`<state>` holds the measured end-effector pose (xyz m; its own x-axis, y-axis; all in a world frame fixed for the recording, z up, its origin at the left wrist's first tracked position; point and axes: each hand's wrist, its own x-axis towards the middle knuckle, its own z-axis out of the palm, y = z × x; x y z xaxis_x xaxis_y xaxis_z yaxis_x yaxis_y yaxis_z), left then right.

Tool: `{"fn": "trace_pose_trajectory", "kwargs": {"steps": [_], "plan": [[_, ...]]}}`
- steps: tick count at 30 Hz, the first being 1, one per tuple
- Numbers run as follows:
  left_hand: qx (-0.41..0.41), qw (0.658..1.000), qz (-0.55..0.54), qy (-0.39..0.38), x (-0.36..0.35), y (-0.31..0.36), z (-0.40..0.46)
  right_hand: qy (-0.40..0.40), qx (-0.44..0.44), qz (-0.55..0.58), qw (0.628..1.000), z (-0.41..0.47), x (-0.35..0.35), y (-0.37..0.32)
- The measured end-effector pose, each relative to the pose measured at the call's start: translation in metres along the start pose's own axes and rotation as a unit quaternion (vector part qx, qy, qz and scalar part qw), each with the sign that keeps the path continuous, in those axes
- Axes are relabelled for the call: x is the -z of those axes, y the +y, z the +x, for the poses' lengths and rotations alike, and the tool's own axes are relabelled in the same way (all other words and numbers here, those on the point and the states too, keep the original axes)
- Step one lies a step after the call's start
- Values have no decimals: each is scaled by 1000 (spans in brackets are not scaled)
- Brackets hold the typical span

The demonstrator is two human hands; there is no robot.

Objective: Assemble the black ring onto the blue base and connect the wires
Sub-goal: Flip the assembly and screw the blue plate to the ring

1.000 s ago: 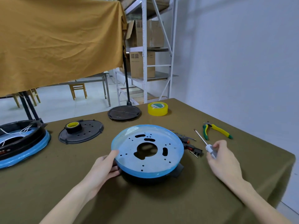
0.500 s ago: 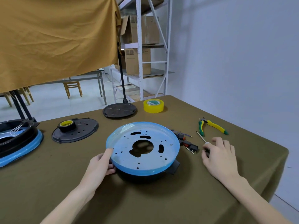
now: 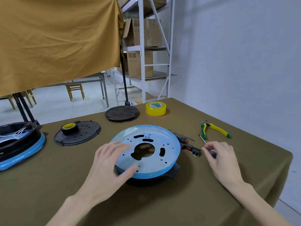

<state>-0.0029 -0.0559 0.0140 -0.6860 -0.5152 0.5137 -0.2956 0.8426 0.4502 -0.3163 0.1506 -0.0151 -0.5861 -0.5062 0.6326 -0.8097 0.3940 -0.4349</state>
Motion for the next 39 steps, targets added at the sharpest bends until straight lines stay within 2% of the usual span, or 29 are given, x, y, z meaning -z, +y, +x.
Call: {"fn": "trace_pose_trajectory", "kwargs": {"steps": [4, 7, 10, 14, 16, 21, 24, 30, 35, 39], "plan": [[-71, 995, -21, -60, -2, 3, -1, -4, 13, 114, 993, -7, 0, -14], [-99, 993, -13, -66, -7, 6, 1, -6, -28, 201, 979, -10, -4, -24], [-85, 994, -31, -64, -8, 9, 1, -32, -92, 276, 956, -9, -12, -29], [-17, 994, -104, 27, -7, 17, -1, -29, -173, 395, 902, -5, -13, -29], [33, 982, -167, 76, -1, 26, 7, -3, -176, 432, 885, 0, -9, -33], [105, 931, -303, 172, 35, 43, 32, 5, -131, 486, 864, 20, 4, -63], [170, 885, -389, 193, 48, 50, 37, -14, -87, 481, 873, 32, 8, -89], [301, 807, -482, 162, 56, 59, 42, -22, 7, 485, 874, 46, 13, -137], [399, 717, -560, 111, 56, 48, 48, -21, 44, 471, 881, 58, 17, -162], [431, 685, -583, 64, 41, 34, 45, -45, 73, 431, 898, 64, 14, -173]]}}
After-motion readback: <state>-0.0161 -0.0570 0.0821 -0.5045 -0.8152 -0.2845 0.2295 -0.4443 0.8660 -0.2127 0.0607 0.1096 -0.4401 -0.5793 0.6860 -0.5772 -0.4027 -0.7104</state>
